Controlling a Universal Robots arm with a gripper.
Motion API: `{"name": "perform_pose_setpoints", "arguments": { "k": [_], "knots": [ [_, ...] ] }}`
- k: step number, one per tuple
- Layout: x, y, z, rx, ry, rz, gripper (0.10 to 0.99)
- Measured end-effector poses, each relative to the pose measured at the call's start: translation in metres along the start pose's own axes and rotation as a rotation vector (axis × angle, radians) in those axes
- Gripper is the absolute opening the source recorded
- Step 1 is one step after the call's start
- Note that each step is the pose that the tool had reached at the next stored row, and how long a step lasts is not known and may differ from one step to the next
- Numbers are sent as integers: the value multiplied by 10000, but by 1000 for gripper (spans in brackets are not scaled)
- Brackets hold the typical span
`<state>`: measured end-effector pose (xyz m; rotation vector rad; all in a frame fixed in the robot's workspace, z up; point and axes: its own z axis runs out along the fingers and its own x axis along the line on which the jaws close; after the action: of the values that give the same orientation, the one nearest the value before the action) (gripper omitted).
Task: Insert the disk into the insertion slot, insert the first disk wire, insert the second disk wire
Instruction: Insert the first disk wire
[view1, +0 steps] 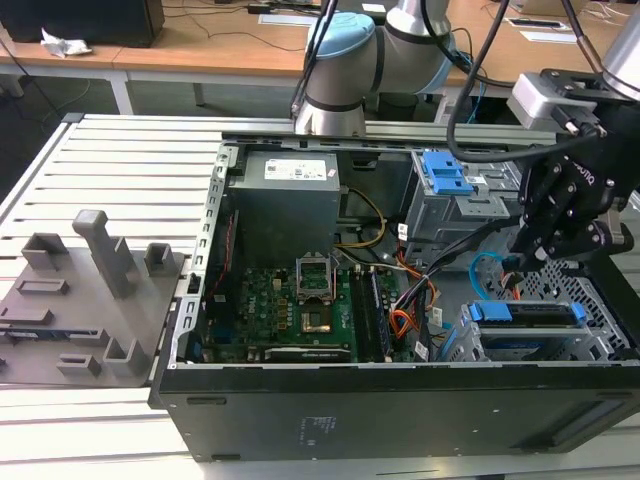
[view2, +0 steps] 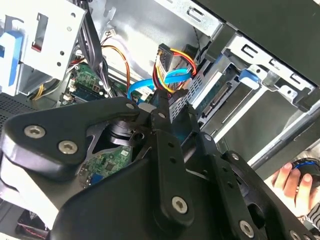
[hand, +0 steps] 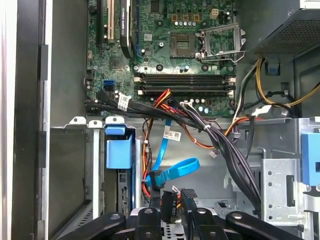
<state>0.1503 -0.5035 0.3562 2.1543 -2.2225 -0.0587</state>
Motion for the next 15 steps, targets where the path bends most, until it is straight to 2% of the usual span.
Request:
{"name": "perform_pose_setpoints", "arguments": {
  "k": [6,7,9,15],
  "knots": [
    [-1,-8,22,-3,13,1,302],
    [-1,-8,22,-3,14,1,286],
    [-1,-8,23,-3,14,1,161],
    [-1,-8,23,-3,17,2,161]
  ]
}}
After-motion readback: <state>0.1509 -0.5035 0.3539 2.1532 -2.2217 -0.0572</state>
